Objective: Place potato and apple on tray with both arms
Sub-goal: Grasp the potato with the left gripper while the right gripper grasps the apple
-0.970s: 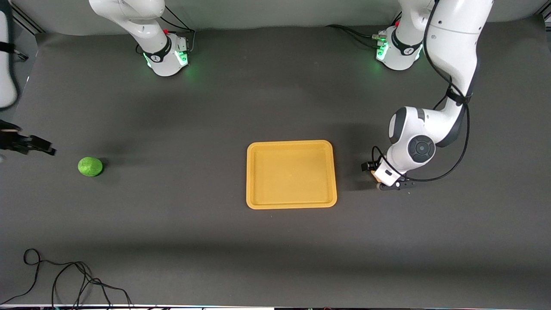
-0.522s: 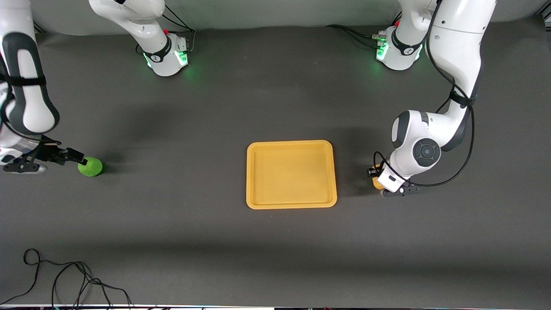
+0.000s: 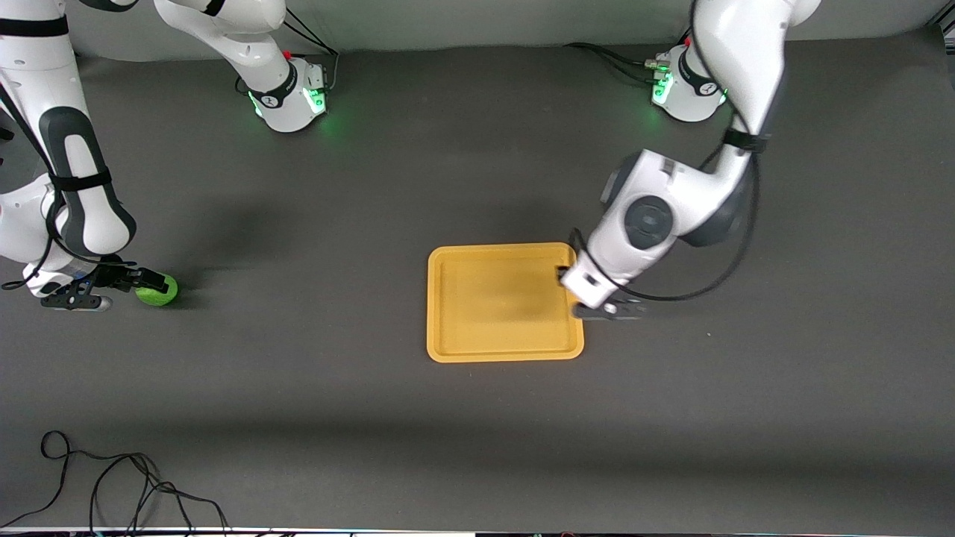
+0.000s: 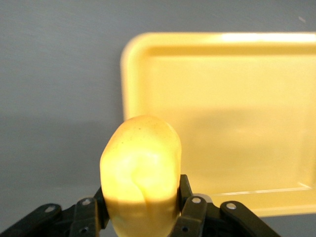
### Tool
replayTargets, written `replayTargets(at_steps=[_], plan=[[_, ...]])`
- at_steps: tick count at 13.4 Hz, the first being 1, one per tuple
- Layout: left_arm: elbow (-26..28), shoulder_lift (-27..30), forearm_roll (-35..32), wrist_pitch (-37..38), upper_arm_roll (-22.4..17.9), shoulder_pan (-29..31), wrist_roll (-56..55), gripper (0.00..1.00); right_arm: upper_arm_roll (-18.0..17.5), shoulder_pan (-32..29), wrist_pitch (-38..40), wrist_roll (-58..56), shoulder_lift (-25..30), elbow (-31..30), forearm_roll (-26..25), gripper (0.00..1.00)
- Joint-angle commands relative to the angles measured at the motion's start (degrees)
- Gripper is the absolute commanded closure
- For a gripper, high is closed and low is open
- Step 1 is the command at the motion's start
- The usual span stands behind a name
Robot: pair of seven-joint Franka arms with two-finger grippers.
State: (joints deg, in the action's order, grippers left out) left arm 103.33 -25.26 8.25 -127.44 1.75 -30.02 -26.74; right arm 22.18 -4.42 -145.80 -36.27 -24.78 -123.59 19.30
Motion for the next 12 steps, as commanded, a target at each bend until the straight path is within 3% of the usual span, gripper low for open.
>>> replayTargets(at_steps=[1,2,3,4,6,9,11,12], plan=[[-1.82,-4.34,-0.34,-2.37,1.15,-0.13,0.28,0.88,0.06,-0.32,-0.54,-3.01,-1.85,1.41,3.2,0.12],[-1.65,-5.22,-0.69,-2.37,1.15,-0.22,0.63,0.85,0.06,-0.15,-0.36,-3.54,-2.55,2.03,3.64,0.36],[-1.9,-6.45,-0.78,-2.81,1.15,-0.22,0.54,0.82,0.06,-0.06,-0.36,-3.72,-2.73,2.03,3.73,0.52],[-2.17,-7.6,-0.78,-3.25,1.15,-0.48,0.2,0.82,-0.03,-0.06,-0.1,-3.89,-2.73,2.21,3.73,0.62],[-1.91,-9.01,-0.78,-6.93,1.15,-1.18,-0.33,0.8,-0.12,0.64,0.78,-3.72,-0.73,3.34,3.56,0.68],[-1.91,-9.36,-0.78,-7.21,1.15,-1.36,-0.34,0.68,0.84,2.48,15.67,-2.23,4.64,10.88,1.46,0.68],[-1.99,-9.54,-0.78,-7.2,1.15,-1.1,-0.07,0.65,1.9,2.58,23.68,1.97,7.1,17.82,-6.08,0.68],[-2.0,-9.63,-0.78,-7.12,1.15,-1.01,0.1,0.53,1.9,3.01,29.38,4.6,7.81,21.6,-8.64,0.68]])
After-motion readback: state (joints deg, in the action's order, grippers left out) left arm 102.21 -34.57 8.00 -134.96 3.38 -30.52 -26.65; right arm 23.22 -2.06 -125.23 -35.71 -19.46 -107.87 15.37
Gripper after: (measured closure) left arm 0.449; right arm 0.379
